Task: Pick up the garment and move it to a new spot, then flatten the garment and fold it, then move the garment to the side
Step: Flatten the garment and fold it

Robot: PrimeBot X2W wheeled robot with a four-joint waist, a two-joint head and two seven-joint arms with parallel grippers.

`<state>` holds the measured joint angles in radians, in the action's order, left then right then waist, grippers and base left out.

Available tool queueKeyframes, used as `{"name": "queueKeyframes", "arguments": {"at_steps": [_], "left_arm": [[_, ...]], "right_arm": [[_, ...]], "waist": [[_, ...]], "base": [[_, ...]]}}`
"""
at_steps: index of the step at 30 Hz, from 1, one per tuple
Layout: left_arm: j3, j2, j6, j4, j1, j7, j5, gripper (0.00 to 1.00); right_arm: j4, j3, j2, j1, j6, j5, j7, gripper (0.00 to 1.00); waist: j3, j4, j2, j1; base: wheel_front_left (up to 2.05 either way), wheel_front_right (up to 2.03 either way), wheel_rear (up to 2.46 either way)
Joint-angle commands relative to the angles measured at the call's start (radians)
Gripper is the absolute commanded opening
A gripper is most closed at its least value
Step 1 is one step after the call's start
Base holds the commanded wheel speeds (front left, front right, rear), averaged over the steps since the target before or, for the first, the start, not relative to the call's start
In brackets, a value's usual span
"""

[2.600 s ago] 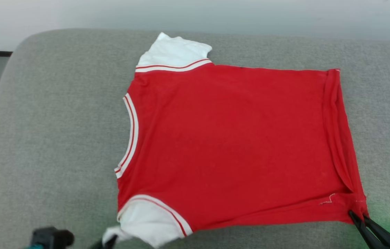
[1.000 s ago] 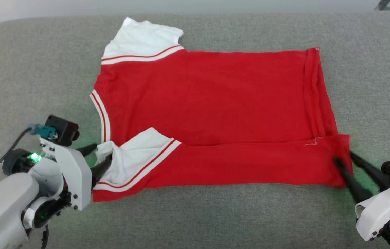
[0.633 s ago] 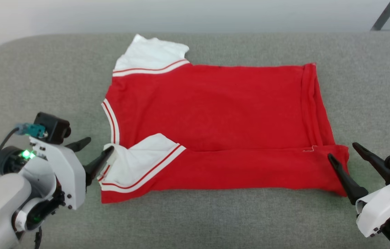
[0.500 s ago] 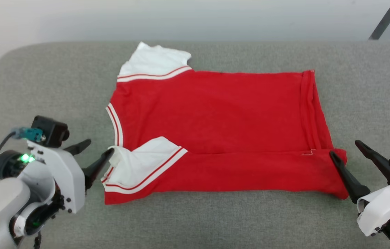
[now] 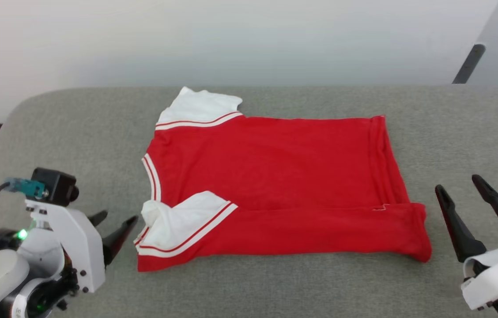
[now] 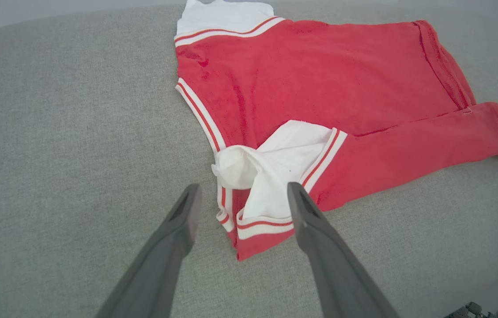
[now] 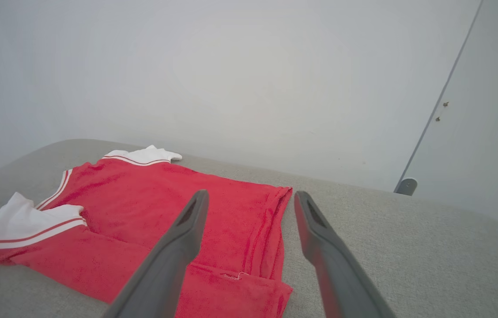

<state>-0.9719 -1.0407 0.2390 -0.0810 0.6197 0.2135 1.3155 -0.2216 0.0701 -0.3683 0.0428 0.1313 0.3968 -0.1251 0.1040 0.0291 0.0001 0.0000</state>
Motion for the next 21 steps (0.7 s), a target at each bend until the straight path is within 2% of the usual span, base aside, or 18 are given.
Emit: {"name": "queueKeyframes", "arguments": {"at_steps": [1, 5, 12, 21], "left_arm": [[-0.001, -0.005, 0.016, -0.003, -0.008, 0.029, 0.024, 1.0], [-0.005, 0.005, 0.035, 0.017, 0.005, 0.116, 0.085, 1.0], [-0.038, 0.043, 0.025, 0.126, 0.038, 0.295, 0.166, 1.0], [-0.062, 0.09, -0.032, 0.282, 0.07, 0.38, 0.177, 1.0]], "right_arm": [[-0.02, -0.022, 0.025, -0.024, -0.001, -0.014, -0.009, 1.0], [-0.059, -0.068, 0.079, -0.061, -0.001, -0.023, -0.042, 1.0], [-0.095, -0.126, 0.141, -0.093, -0.001, -0.027, -0.085, 1.0], [-0.107, -0.157, 0.155, -0.087, -0.001, -0.016, -0.097, 1.0]], "waist": [[-0.015, -0.02, -0.0001, 0.0], [-0.015, -0.041, -0.0001, 0.0], [0.01, -0.079, -0.0001, 0.0], [0.049, -0.108, -0.0001, 0.0]], "base": [[0.0, 0.0, 0.0], [0.0, 0.0, 0.0], [0.0, 0.0, 0.0], [0.0, 0.0, 0.0]]}}
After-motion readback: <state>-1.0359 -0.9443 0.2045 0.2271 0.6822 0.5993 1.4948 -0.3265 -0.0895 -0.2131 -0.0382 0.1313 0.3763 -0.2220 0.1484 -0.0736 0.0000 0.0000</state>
